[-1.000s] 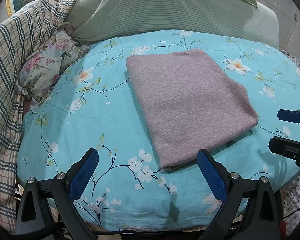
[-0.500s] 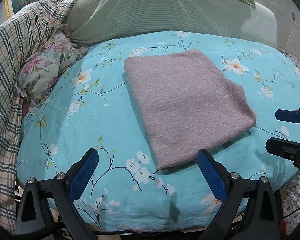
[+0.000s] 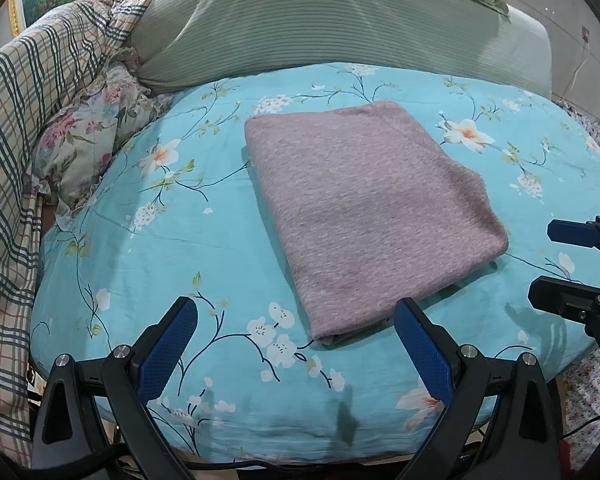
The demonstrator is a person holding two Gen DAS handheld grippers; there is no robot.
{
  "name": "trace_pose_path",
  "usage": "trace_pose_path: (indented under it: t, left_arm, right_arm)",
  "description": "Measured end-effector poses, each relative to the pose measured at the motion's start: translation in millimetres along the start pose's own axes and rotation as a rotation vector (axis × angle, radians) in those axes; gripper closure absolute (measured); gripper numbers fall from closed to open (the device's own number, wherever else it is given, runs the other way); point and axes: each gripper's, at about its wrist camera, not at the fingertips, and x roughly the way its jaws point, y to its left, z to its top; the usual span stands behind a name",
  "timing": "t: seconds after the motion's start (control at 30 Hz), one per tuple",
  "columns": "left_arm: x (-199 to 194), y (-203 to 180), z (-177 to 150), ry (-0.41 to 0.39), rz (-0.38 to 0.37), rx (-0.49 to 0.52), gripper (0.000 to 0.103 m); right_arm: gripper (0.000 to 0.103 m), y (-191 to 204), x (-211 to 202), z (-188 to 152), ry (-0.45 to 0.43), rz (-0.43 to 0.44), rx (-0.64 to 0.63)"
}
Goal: Fold small clothes
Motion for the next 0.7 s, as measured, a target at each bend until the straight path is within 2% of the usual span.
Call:
trace_pose_path:
  t: [0.7]
  left_arm:
    - [0.3, -0.3, 3.7, -0.002, -0.003, -0.005, 0.004]
  right_arm:
    - [0.001, -2.9, -0.3, 1.8, 0.000, 0.004, 0.004]
